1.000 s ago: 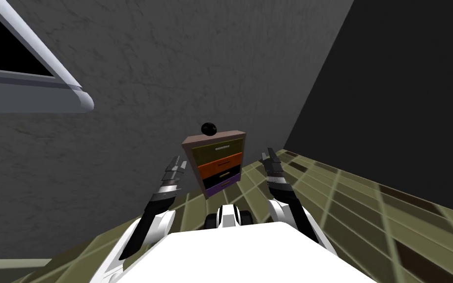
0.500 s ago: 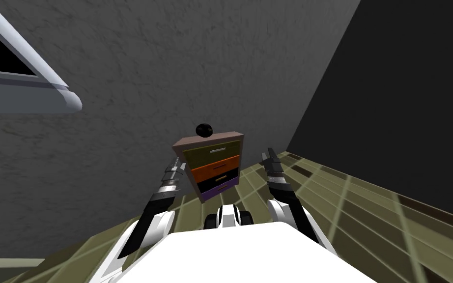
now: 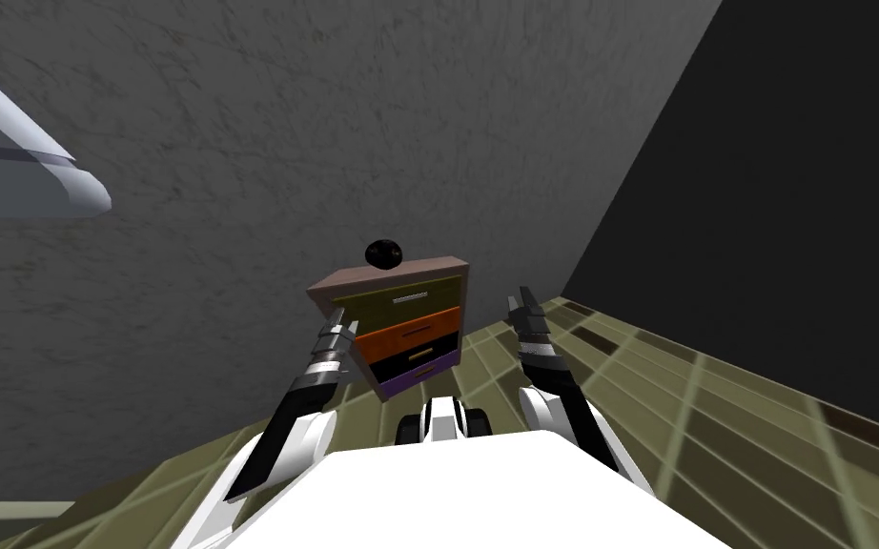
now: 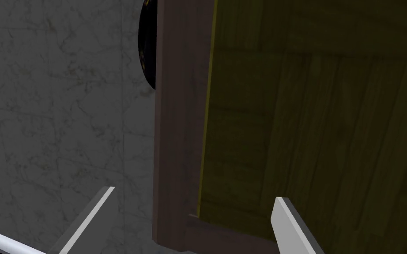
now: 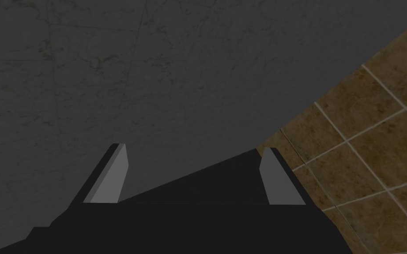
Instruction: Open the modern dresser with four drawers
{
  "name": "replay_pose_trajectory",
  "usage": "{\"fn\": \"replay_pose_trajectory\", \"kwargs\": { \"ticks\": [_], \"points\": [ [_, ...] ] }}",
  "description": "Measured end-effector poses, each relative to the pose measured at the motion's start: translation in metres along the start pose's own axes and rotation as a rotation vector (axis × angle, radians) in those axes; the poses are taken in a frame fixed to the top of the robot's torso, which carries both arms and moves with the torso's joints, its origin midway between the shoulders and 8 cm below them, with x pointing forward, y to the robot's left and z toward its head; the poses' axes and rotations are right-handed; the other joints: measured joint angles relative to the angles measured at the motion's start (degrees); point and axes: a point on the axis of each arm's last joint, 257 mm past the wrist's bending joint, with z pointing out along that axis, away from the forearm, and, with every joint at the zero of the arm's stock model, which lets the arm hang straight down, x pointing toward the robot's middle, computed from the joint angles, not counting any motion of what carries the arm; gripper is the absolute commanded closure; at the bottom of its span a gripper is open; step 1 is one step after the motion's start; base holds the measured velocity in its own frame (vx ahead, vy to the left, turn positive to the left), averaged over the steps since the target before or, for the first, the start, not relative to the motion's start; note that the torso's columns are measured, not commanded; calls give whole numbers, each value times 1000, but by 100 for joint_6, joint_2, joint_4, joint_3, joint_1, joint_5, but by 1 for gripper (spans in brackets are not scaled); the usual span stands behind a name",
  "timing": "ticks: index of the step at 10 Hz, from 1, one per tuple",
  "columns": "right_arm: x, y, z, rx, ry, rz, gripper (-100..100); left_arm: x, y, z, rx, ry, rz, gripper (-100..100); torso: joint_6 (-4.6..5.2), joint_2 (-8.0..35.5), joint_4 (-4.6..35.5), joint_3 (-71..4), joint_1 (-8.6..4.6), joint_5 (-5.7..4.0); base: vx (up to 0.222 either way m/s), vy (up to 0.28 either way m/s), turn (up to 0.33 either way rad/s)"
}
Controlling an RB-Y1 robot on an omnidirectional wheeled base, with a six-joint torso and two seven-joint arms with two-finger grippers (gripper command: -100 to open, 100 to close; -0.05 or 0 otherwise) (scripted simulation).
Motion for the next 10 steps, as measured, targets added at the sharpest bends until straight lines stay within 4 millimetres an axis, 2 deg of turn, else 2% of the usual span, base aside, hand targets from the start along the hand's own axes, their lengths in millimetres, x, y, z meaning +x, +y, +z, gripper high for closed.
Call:
{"fn": "replay_pose_trajectory", "kwargs": {
  "ticks": [10],
  "points": [
    [0, 0, 0, 0, 0, 0, 0, -23, 42, -7, -181, -58, -25, -100, 1, -18, -5, -11, -3, -2, 100, -161, 55]
  ]
}}
